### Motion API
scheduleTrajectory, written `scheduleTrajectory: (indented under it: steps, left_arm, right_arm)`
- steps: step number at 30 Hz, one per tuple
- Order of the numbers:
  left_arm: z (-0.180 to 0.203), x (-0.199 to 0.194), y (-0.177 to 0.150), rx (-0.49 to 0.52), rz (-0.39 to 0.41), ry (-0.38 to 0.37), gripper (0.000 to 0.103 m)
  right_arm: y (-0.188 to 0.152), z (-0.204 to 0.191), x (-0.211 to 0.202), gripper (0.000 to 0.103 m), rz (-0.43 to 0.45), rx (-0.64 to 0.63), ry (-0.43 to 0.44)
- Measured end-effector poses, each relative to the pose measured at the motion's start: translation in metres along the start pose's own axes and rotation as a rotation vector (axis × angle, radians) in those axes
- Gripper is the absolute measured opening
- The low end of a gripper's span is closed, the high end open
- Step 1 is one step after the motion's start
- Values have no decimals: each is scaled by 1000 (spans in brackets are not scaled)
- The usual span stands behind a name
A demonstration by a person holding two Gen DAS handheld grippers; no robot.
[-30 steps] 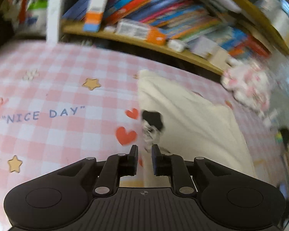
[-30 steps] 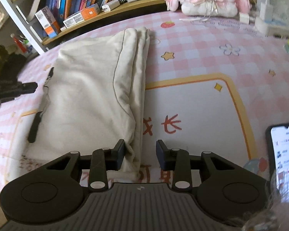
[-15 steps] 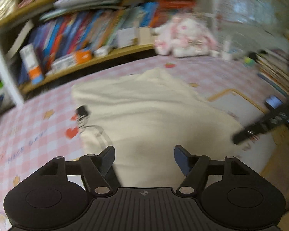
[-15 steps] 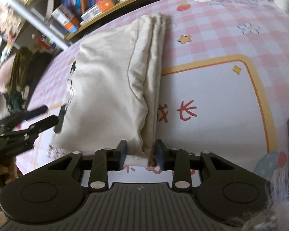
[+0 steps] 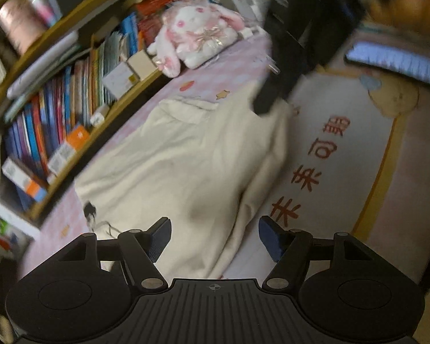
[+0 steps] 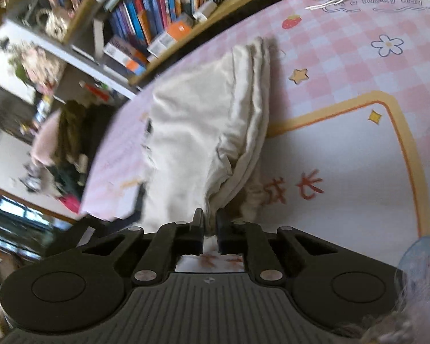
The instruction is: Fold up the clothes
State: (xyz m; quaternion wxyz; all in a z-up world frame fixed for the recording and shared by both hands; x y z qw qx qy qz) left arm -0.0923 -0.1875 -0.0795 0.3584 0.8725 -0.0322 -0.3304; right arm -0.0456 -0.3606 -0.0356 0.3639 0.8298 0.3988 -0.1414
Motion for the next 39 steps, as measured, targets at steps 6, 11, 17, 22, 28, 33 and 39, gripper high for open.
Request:
scheduleTrajectory:
  steps: [6, 11, 17, 22, 28, 33, 39]
  left_arm:
    - [17, 9, 2, 89, 6, 26, 48]
    - [16, 10, 3, 81, 21, 23, 17]
    - [8, 7, 5, 54, 29, -7, 13]
    - [-2, 3, 9, -6, 34, -23, 13]
    - [-18, 0, 12, -98, 41, -36, 13]
    - [-31, 1, 15, -172, 43, -49, 13]
    - [-33, -2, 15, -209, 49, -43, 13]
  right_arm:
    - [4, -17, -2, 8, 16, -90, 1]
    - [-2, -28, -4, 8, 18, -276, -43]
    - [-18, -46, -9, 43, 22, -679, -102]
    - [-47, -54, -7, 63, -18, -1145, -72]
    - [-81, -65, -1, 88, -51, -1628, -4]
    - [-101, -73, 23, 90, -41, -1785, 71]
    - [-116, -77, 36, 87, -57, -1894, 110]
Point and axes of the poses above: each gripper's, at about its wrist camera, not at the fingertips, and x roughly the way its jaws point, z to its right, y to its top, the point moved 1 cm from there along x, roughly the way its jaws point, and after that the axes turned 12 degrees about z, right-handed, at the moved point
